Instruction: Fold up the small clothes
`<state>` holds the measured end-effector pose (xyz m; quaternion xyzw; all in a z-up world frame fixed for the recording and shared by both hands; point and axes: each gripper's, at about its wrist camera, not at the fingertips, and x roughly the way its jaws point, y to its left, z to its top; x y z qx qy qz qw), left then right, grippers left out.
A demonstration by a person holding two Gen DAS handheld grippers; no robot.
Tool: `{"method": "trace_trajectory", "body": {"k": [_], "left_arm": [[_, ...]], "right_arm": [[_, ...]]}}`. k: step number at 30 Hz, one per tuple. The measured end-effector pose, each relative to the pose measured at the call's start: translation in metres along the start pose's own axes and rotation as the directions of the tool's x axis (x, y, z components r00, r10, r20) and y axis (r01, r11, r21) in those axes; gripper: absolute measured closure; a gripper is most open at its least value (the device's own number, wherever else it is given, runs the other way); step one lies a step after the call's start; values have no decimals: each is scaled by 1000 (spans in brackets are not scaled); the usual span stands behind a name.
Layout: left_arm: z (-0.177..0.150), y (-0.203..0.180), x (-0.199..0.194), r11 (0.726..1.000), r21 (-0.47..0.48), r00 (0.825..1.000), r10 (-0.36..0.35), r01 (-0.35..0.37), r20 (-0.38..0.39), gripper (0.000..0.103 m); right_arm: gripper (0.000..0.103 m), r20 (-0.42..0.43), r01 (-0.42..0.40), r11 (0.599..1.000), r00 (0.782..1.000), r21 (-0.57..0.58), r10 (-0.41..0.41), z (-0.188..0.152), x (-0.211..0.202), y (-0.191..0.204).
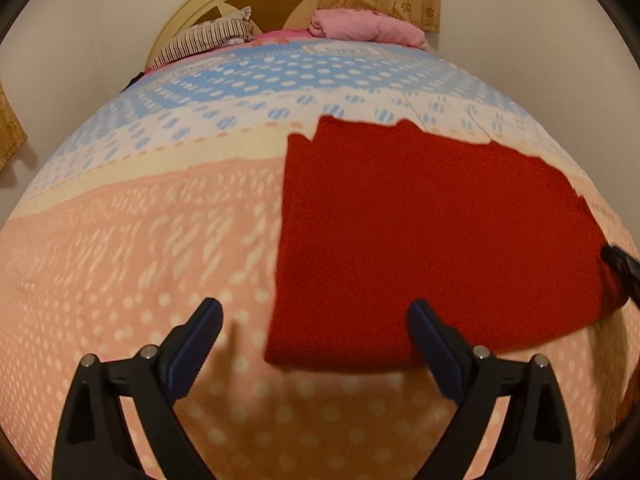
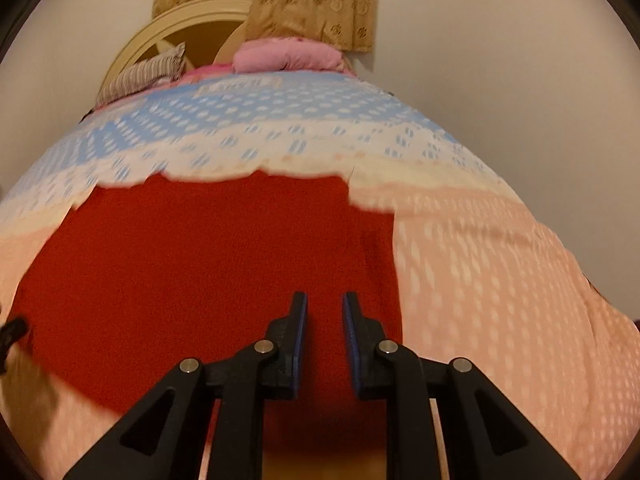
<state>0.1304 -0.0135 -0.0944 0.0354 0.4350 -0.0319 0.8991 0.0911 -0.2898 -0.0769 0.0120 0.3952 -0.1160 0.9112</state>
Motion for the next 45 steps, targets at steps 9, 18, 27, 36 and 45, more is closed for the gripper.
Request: {"method": "trace_trajectory", "body": {"k": [9,18,27,36,45], "left_arm": [[-16,-3,4,997,39,998,58,-59,16,0],[-55,32,-18,954,-262,987,-124,146,100,0],[-27,26,3,915,-290,959,-258,282,119,0],[19,48,45,760,-429,871,-451,489,193,4],[11,39,45,825,-370,904,-382,427,191,29]], "right_arm": [[83,-21,1,1000,1000,7,-1,-51,-7,9],[79,6,-57,996,998,70,57,-55,-8,-2],[78,16,-83,992,997,91,82,-57,-8,-4],[78,17,-94,991,996,99,92,-57,-8,-6],[78,69,-117,993,991,16,115,-30,-24,32]]}}
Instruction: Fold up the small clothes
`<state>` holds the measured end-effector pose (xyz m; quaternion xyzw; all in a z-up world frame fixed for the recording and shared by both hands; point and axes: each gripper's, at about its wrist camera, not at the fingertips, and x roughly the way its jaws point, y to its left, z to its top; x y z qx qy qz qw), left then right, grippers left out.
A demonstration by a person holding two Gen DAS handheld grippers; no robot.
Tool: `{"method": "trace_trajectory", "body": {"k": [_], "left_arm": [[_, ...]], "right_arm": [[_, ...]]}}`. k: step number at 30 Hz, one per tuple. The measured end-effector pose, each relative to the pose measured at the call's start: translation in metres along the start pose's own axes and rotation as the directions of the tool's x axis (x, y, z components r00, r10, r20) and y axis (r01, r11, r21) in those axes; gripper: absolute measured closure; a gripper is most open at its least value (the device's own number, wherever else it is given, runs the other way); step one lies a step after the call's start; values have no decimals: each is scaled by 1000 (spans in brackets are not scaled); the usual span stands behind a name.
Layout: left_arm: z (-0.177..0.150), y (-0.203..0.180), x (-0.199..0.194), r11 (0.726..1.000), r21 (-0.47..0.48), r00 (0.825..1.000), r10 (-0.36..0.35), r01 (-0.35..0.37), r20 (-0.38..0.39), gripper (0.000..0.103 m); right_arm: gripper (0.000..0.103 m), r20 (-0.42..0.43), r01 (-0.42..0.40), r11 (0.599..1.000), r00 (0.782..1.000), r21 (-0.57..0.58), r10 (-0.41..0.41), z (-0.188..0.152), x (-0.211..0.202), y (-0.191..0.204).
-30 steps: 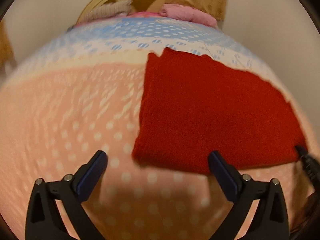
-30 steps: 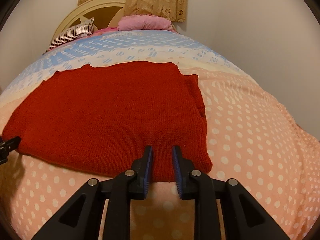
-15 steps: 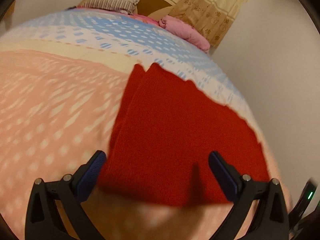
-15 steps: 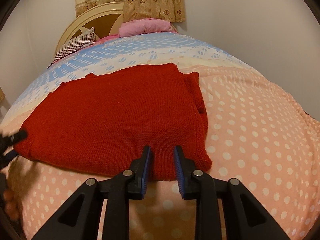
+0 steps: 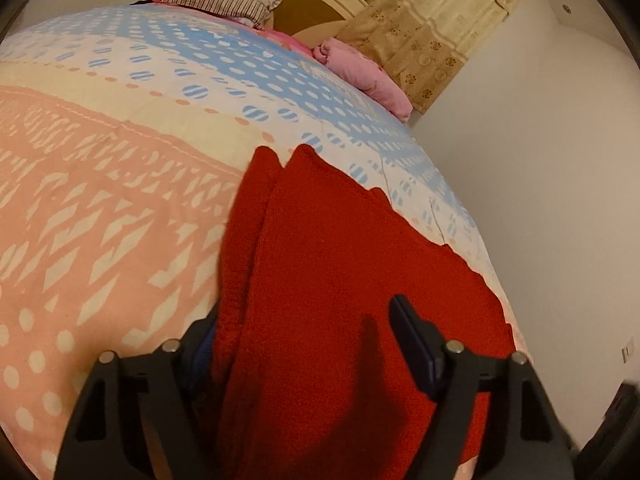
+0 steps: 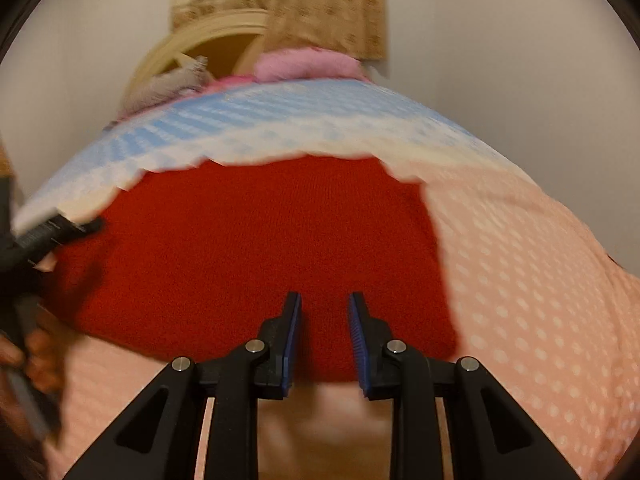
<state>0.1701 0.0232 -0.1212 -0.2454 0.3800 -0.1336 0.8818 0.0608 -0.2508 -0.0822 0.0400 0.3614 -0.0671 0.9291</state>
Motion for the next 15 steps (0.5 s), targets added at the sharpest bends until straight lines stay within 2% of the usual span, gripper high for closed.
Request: {"method": "trace_trajectory", "body": {"k": [1,4,6,12,15], "left_arm": [[0,2,0,1000,-8,1000,-2,2,5,33],[0,8,-2,1000,-29,1000,-1,2,16,42],[0,8,-2,1000,-30,1000,5,-4,20,43],[1,8,2,999,-31,1000,8,-7,21,43],[1,8,1,999,-34,1000,3,-2,26,43]], "right_arm": [[79,7,-18,1000,1000,-17,18,8,1,10],[90,7,-112,993,994,-22,112,29,12,38],[90,-25,-177,984,984,7,178,38,30,52],[91,-112,-223,972,966,80,231,28,75,68],[92,-91,-236,967,965,98,245,22,75,67]]}}
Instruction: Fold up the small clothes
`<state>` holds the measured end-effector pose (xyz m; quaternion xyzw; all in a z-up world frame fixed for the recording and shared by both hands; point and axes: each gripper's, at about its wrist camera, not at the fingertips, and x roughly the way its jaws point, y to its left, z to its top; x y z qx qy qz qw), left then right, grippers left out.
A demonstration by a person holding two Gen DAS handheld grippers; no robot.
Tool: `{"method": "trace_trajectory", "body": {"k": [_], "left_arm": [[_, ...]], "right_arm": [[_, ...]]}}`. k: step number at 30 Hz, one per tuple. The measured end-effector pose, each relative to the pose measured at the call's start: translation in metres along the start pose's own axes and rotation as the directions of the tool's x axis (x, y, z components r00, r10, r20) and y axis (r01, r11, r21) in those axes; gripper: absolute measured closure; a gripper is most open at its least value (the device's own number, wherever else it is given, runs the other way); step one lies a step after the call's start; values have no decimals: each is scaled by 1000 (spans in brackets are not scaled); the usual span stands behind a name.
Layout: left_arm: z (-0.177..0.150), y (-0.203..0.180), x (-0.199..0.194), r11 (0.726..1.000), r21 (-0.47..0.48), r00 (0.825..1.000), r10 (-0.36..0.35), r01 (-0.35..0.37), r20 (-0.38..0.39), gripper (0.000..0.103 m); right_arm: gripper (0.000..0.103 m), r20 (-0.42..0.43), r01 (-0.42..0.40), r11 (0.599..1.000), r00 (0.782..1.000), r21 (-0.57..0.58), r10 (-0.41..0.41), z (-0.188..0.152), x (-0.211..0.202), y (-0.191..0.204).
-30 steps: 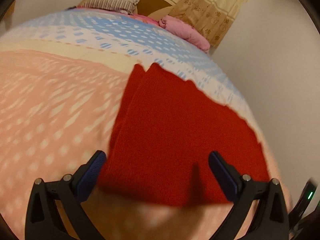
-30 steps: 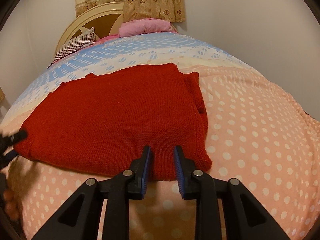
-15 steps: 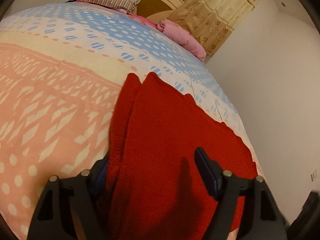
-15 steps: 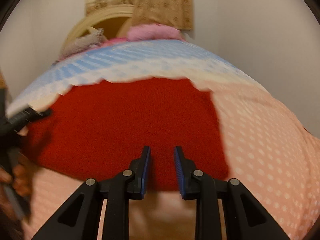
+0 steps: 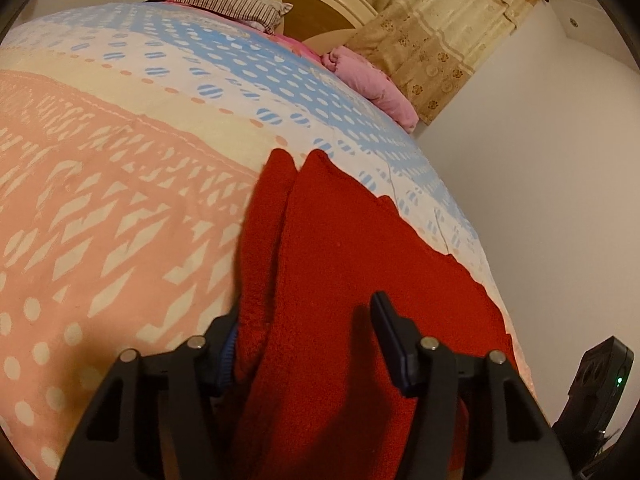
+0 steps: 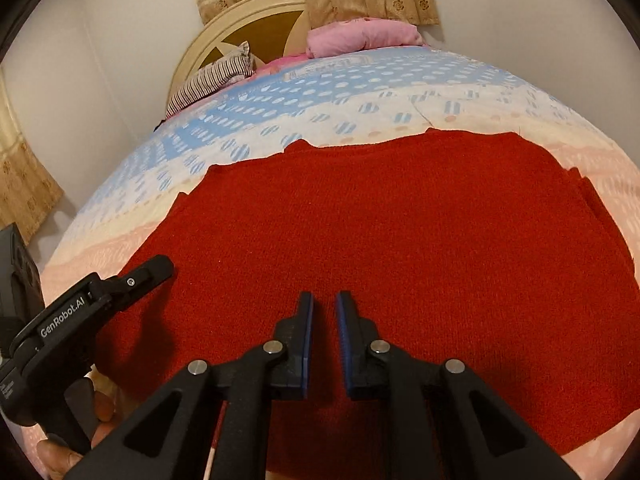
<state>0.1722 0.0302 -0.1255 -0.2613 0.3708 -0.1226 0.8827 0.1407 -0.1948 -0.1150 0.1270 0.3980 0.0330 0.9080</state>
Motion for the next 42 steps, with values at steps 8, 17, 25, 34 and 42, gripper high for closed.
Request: {"method": "trace_trajectory", "body": {"k": [8,17,25,34,42], "left_arm": [[-2,-40,-10,982,183,998,26,-36,58,73],[-12,-100,-10,899,427,993,-115,100,8,75],[-24,-96,25,903,394,983,-128,172,-134,75],[-29,-98,23,900,395,981,-146,185,-127,75],[-30,-96,20,898,399,981,-151,187,-118,75]], "right_arm": [[92,14,21,1000,1000,-19,-21,-2,-1,3],[92,16,-35,999,999,33,34,-3,-2,-8],[93,8,-105,990,994,95,105,-2,0,-20],[88,17,-229,962,973,152,229,8,-18,-48],[60,-1,-349,908,933,231,359,51,12,-53]]}}
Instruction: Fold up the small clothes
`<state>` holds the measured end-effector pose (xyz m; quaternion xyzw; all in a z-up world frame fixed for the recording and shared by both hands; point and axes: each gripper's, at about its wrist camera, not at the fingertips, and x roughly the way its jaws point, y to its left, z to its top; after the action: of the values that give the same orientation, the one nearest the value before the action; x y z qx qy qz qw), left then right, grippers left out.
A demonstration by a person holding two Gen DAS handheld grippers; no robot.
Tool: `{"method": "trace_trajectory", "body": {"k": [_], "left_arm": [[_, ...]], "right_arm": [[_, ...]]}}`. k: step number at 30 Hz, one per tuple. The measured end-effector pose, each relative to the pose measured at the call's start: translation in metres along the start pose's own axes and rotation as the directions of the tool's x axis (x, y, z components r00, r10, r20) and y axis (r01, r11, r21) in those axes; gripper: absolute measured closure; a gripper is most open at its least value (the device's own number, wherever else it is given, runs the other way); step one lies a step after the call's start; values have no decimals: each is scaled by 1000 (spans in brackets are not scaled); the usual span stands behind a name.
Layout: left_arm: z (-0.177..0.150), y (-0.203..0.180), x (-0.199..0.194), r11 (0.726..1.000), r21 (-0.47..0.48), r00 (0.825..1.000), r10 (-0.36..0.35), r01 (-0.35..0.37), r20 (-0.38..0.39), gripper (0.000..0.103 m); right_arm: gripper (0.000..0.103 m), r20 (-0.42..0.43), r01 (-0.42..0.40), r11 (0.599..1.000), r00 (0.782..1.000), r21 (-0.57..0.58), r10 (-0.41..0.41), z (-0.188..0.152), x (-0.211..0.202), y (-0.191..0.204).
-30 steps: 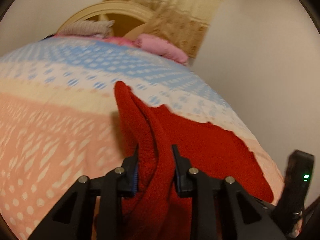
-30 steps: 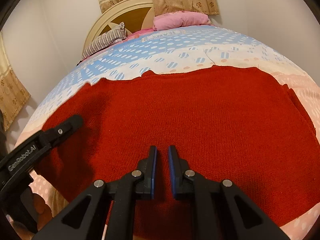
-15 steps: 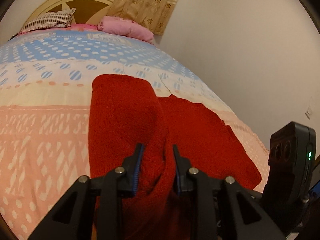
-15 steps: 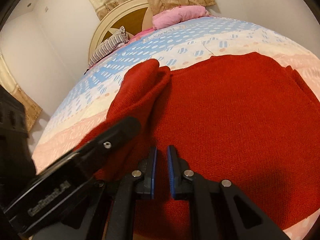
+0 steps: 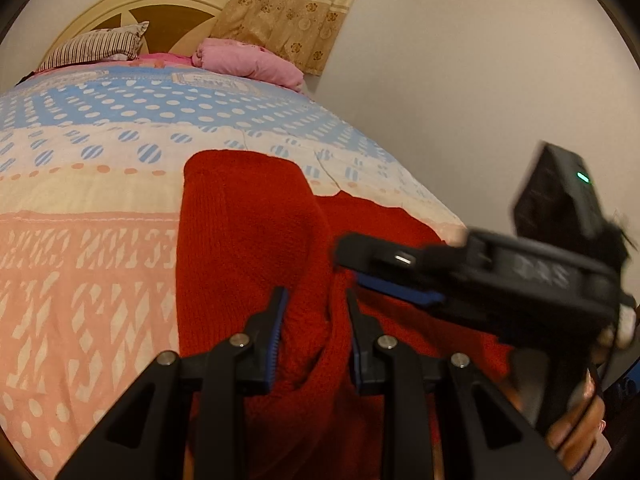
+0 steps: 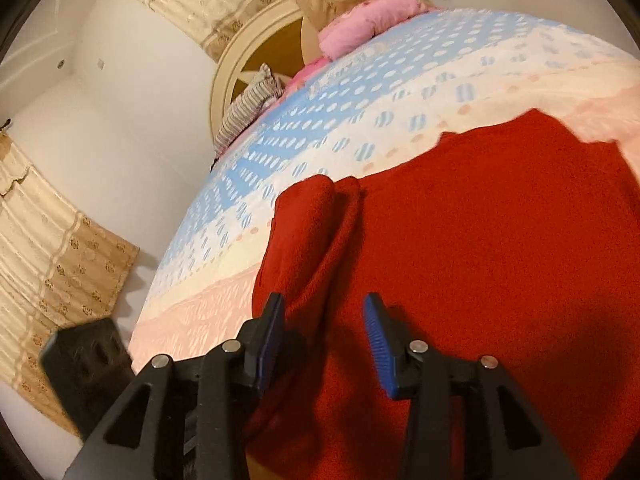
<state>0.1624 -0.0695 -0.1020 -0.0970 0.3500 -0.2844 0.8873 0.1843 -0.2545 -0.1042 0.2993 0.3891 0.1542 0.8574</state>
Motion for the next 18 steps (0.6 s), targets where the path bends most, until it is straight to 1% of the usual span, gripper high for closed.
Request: {"method": "trace_trajectory", "body": {"k": [3,6,7,9,10,14,18], "left_arm": [[0,1,0,1000,-5,1000,-5,5,1,75],[0,2,0,1000,-10,1000,-10,10,1,74],[0,2,0,1000,-11,1000,-11,11,1,74],[0,2,0,1000,-12,1000,-9,9,1,74],[0,2,0,1000,-11,1000,-6,6,2,74],[0,-1,-2,1000,-9,1000,4,-4,7,75],[2,-7,-8,1000,-3,1000,18,-17,20,76]], "right_arm": [[60,-43,-36,999,998,-2,36,5,19,5],[60,-75,-4,1000,997,-31,2,8,37,12],[60,-73,-1,999,997,-38,-2,9,40,14],[67,-59,24,998,998,-60,-27,10,41,19],[72,-54,24,997,998,-70,-28,10,42,21],[78,-33,54,993,998,-107,-58,9,42,28],[80,-13,68,988,997,-138,-71,10,33,34]]}}
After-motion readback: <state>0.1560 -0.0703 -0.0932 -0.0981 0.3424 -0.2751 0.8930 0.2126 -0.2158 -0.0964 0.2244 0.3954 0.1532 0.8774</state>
